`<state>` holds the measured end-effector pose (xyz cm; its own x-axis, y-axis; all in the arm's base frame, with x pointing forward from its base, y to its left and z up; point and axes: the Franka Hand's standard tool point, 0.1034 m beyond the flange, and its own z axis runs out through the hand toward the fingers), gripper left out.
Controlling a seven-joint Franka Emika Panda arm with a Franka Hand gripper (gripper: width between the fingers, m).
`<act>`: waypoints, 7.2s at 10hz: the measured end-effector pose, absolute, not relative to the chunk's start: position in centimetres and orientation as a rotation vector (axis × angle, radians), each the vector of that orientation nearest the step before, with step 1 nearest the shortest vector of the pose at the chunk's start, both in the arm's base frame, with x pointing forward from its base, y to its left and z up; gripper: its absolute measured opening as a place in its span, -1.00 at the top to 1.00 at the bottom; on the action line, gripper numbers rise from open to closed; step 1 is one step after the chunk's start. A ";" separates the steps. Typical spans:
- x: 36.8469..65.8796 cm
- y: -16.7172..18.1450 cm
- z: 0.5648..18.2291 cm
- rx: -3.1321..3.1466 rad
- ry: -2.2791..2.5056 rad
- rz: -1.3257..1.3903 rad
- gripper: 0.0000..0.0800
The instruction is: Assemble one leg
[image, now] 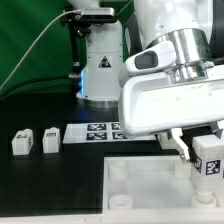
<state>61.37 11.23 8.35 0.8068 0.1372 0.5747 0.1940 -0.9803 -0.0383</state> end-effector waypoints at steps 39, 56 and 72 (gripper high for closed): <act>61.9 11.8 8.9 -2.970 -0.194 0.268 0.24; 62.9 11.6 8.7 -2.375 1.625 0.356 -0.32; 63.2 10.7 7.7 -2.946 0.263 0.110 0.27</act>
Offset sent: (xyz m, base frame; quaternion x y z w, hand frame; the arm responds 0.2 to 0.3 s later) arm 0.0001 0.0012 -0.0216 -0.0047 0.0115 0.0106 0.9999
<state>63.23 10.69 7.66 0.9817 -0.1685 -0.0891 -0.1819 -0.9679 -0.1737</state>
